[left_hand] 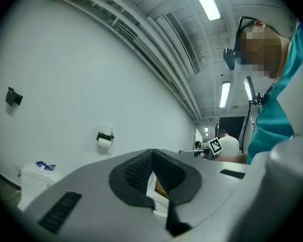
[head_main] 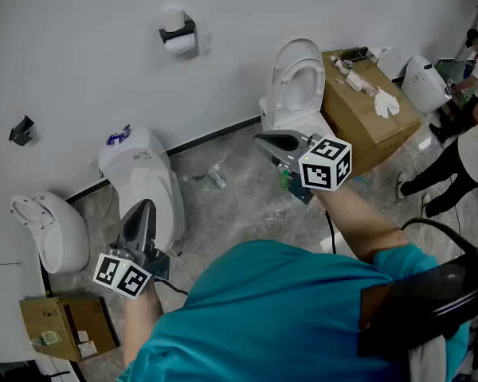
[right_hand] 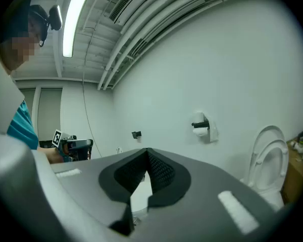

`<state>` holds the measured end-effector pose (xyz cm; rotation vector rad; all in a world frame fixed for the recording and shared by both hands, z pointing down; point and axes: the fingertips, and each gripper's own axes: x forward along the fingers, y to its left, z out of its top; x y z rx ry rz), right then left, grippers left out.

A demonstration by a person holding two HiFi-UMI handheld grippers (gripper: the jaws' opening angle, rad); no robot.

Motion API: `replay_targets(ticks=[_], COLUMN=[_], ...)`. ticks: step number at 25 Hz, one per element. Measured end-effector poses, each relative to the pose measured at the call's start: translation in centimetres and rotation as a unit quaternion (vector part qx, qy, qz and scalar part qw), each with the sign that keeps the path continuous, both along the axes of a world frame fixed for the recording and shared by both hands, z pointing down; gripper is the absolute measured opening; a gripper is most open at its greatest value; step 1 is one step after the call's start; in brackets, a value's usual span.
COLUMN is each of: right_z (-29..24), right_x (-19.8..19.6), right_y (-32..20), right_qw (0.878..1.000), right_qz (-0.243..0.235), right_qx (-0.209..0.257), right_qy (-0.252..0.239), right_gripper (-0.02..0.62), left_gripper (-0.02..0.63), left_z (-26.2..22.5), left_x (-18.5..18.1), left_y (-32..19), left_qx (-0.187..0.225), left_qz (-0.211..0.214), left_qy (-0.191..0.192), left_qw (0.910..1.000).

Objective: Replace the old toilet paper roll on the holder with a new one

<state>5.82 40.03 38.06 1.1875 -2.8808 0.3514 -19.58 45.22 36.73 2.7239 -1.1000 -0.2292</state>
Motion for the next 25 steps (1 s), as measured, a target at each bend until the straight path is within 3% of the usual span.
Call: replay_targets(ticks=[12, 25], right_z=[-0.7, -1.3], right_x=[-3.8, -9.3], right_y=[-0.6, -2.5], right_qw=[1.0, 1.0], right_qz=[-0.014, 0.005], right_qx=[0.002, -0.003], right_qy=[-0.004, -0.02], right_gripper=[0.002, 0.003], left_gripper=[0.008, 0.008], left_z=[-0.4, 0.0], left_x=[-3.2, -9.6], left_y=[0.9, -0.6], left_qx=[0.006, 0.002], left_qz=[-0.005, 0.009], left_qy=[0.007, 0.007], left_qw=[0.9999, 0.9999])
